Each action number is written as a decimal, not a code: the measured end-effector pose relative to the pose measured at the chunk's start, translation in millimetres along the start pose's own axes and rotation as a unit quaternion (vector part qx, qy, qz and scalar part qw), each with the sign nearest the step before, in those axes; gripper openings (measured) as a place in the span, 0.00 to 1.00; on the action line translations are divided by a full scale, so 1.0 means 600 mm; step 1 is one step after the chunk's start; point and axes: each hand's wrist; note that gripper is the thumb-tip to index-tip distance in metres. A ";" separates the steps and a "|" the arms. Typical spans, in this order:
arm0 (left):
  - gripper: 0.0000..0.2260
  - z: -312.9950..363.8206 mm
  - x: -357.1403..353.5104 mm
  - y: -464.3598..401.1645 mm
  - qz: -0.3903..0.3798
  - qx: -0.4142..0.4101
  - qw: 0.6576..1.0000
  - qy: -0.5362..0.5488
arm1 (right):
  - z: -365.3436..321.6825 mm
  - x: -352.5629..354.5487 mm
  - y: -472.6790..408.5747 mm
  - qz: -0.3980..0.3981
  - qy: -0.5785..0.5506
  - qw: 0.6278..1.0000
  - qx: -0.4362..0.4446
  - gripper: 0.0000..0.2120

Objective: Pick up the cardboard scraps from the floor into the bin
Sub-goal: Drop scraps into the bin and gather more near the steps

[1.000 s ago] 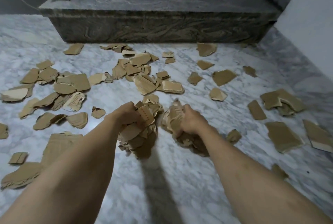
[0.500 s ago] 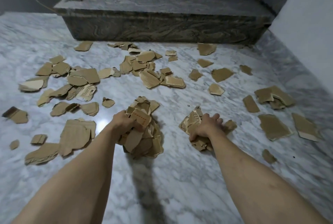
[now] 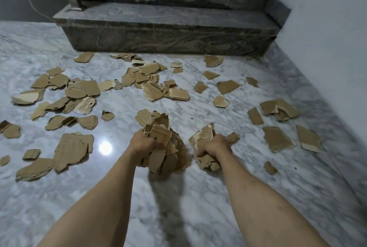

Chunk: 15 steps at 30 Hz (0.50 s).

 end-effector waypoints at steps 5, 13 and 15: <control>0.11 0.047 -0.105 0.002 -0.038 0.006 0.999 0.026 | 0.037 0.131 -0.037 -0.009 -0.087 0.996 0.027 0.23; 0.16 0.156 -0.341 -0.022 -0.149 0.022 0.987 -0.049 | 0.155 0.372 -0.119 0.064 -0.244 0.968 0.001 0.19; 0.26 0.141 -0.386 -0.046 -0.150 0.020 0.982 -0.110 | 0.191 0.366 -0.134 0.050 -0.255 0.965 -0.030 0.27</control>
Point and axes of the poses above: each hand's wrist, its own y-axis away from the middle knuckle, its own x-axis out of the back of the hand, z = x × y, and after that the axes turned 3 degrees about x, right-handed
